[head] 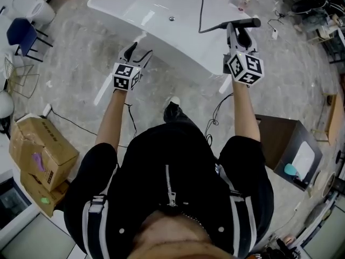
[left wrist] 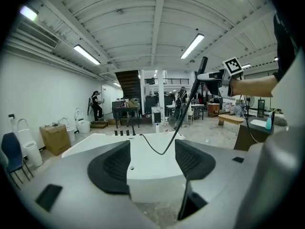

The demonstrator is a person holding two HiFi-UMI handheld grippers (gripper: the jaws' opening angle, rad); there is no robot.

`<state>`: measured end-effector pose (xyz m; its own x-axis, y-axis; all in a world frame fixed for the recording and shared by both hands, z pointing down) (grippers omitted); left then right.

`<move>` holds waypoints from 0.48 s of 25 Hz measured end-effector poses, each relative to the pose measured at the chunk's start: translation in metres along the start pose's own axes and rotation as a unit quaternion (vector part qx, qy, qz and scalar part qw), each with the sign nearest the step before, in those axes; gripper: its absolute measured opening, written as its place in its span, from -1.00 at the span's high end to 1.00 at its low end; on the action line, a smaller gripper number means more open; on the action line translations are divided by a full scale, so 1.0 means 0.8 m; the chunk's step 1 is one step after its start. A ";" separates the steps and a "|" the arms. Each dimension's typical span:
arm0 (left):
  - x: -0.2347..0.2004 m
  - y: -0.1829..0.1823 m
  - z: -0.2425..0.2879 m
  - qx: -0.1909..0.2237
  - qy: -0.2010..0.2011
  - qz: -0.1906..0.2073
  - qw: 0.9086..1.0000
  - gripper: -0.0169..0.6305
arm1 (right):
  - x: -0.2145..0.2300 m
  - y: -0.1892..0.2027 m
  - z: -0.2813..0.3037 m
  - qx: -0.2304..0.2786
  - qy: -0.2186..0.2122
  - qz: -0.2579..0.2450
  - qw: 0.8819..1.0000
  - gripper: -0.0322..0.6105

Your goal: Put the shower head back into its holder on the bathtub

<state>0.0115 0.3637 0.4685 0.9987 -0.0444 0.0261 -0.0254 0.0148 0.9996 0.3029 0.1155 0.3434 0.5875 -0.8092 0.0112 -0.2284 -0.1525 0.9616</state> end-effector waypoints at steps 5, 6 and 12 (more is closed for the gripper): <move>-0.014 0.000 0.074 -0.011 0.013 0.003 1.000 0.02 | 0.037 0.009 0.050 0.001 -0.008 0.016 1.000 0.50; -0.016 0.001 0.088 -0.014 0.016 0.004 1.000 0.02 | 0.044 0.011 0.060 0.002 -0.009 0.018 1.000 0.50; -0.018 0.013 0.161 -0.042 0.047 0.008 0.998 0.02 | 0.073 0.011 0.102 0.013 -0.016 0.039 0.999 0.50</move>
<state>-0.0086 0.2359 0.4804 0.9981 0.0507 0.0361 -0.0409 0.0985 0.9943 0.2722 0.0209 0.3299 0.5424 -0.8365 0.0778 -0.2936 -0.1020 0.9505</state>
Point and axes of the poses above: the fingertips, and each gripper's own axes: z forward along the fingers, x to its right, y out of its underside, the point moved 9 cm from there along -z, backward along the fingers, and after that the axes turned 14 degrees about x, right-handed, at the moved point
